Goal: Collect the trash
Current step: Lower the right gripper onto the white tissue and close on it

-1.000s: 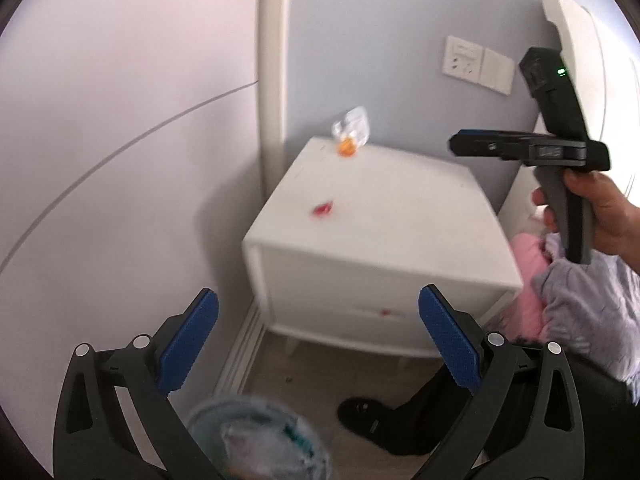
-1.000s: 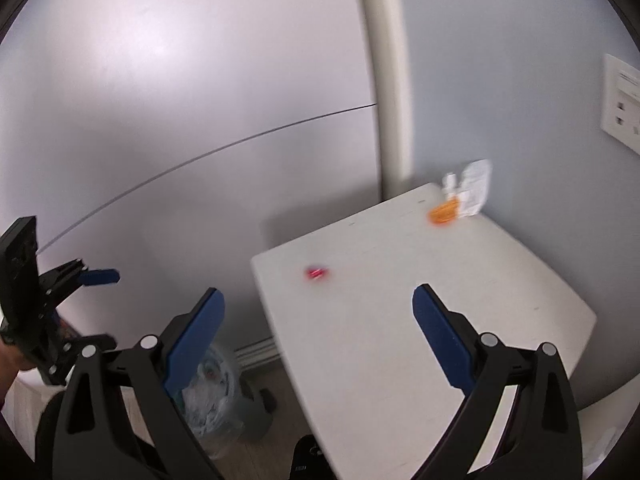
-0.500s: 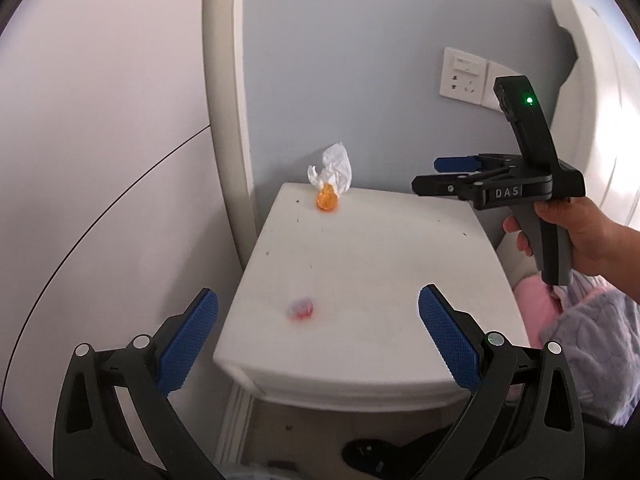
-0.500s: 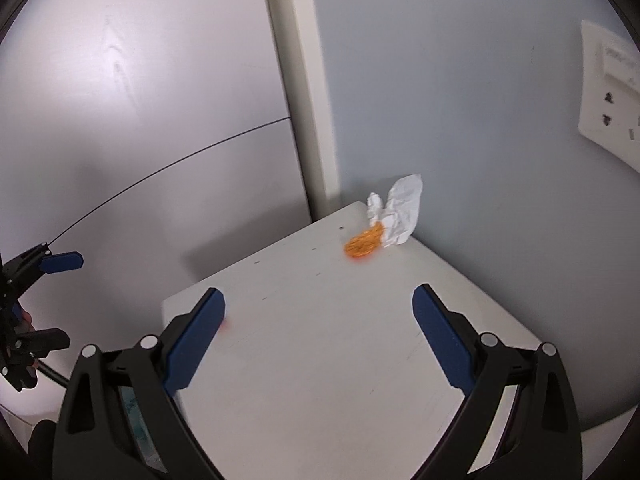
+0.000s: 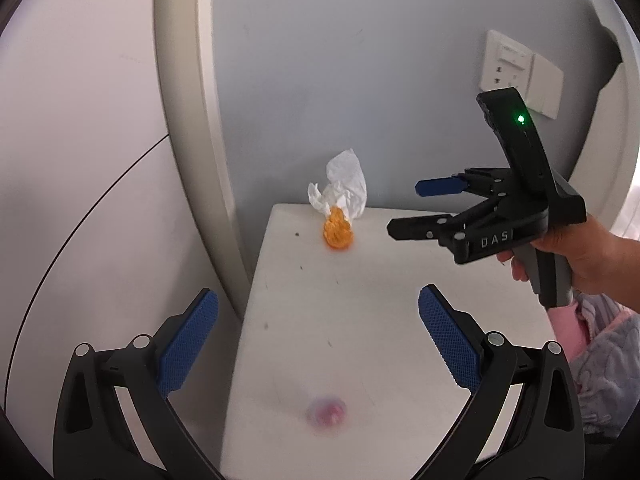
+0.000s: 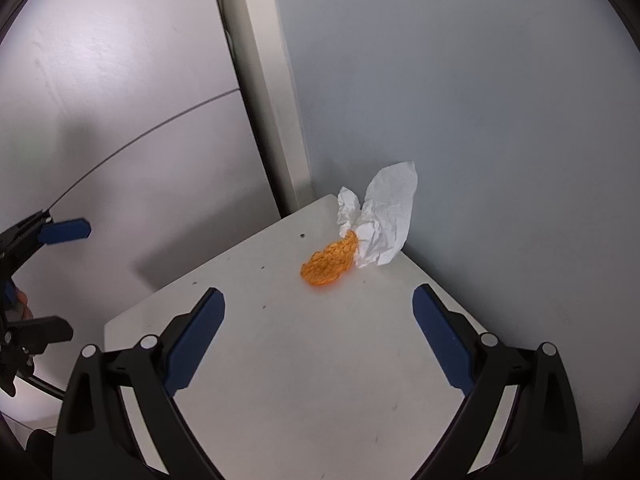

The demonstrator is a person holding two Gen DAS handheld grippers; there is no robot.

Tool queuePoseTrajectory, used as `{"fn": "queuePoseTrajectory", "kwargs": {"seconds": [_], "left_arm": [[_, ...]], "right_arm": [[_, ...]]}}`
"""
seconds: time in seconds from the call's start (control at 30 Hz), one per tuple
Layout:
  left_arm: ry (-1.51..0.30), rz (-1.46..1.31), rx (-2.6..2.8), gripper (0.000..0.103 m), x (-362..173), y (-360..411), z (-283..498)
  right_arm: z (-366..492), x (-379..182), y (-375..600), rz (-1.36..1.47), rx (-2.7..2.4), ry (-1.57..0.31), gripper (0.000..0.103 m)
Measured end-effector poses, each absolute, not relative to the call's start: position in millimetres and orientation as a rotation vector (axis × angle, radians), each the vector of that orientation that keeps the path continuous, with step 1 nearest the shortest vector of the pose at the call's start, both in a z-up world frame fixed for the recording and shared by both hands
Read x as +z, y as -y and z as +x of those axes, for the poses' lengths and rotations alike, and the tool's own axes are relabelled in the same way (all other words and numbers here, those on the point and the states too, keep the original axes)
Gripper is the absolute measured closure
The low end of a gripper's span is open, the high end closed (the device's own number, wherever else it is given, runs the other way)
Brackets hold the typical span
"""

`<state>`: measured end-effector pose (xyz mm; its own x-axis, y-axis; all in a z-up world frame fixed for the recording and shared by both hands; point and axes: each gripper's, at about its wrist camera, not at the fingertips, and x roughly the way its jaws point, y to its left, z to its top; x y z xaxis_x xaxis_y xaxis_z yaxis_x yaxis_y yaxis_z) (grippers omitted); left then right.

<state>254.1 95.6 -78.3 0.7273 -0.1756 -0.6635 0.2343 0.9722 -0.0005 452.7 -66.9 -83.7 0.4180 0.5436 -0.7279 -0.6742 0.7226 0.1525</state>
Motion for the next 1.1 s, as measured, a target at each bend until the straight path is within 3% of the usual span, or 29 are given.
{"fn": "queuePoseTrajectory", "kwargs": {"seconds": [0.37,0.87,0.93,1.1], "left_arm": [[-0.75,0.106,-0.277,0.006,-103.9,-102.3,304.3],[-0.748,0.099,-0.31,0.006,-116.0,-106.3,317.0],[-0.747,0.102,-0.306,0.006,-112.9,-109.8,312.9],[-0.745,0.095,-0.295,0.006,-111.7,-117.4,309.2]], "right_arm": [[490.0,-110.7,55.7,-0.189,0.757,-0.883,0.011],[499.3,-119.3,48.3,-0.257,0.712,-0.859,0.011],[497.8,-118.7,44.8,-0.276,0.705,-0.854,0.034],[497.5,-118.9,46.2,-0.285,0.681,-0.85,0.042]]}}
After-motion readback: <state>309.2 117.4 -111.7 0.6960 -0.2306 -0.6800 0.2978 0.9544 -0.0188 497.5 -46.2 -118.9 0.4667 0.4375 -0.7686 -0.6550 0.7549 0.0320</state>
